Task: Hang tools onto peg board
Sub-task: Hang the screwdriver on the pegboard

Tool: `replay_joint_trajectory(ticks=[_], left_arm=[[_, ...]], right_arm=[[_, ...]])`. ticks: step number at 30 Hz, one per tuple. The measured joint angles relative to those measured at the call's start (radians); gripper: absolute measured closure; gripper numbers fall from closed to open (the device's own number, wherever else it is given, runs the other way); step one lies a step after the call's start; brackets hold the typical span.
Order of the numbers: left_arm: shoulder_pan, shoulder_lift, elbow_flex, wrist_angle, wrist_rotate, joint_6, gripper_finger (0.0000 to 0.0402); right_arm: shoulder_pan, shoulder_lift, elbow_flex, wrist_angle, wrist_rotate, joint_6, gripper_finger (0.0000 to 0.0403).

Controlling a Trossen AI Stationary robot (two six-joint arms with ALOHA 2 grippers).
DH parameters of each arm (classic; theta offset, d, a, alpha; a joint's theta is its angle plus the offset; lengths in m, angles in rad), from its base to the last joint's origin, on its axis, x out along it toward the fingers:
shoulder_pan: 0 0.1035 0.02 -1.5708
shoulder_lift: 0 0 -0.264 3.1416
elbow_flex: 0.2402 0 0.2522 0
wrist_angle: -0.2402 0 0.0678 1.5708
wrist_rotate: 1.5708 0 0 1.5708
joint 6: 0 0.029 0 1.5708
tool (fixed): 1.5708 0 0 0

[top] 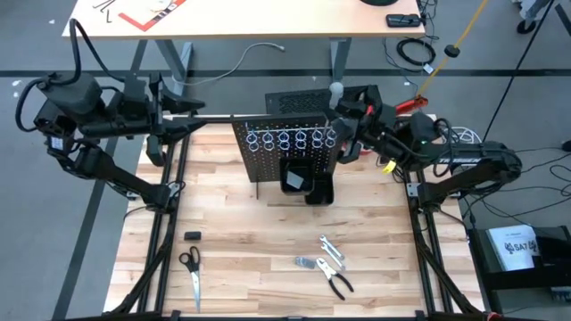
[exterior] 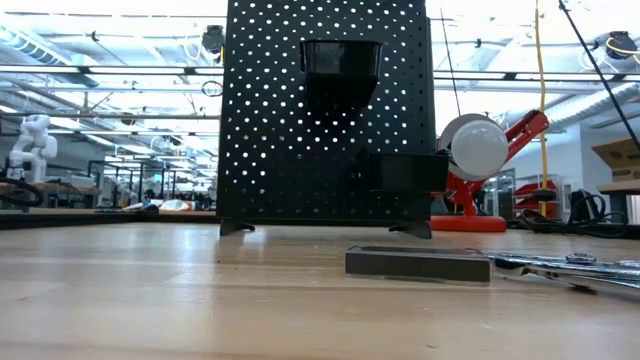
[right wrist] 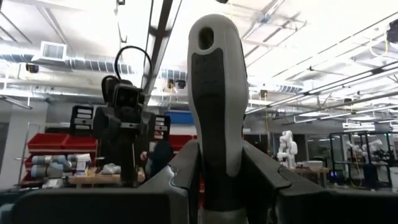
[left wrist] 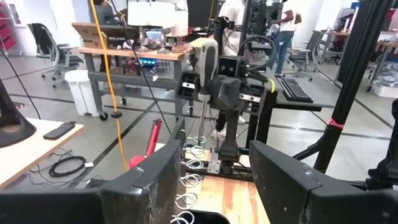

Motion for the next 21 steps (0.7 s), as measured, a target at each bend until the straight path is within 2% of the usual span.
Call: replay_joint_trajectory(ticks=[21], left_arm=[[0.000,0.015,0.000,0.033,0.000,0.002,0.0203]], right_arm=[[-0.006,0.042,0.000,0.036,-0.022,0.012,0.0329]])
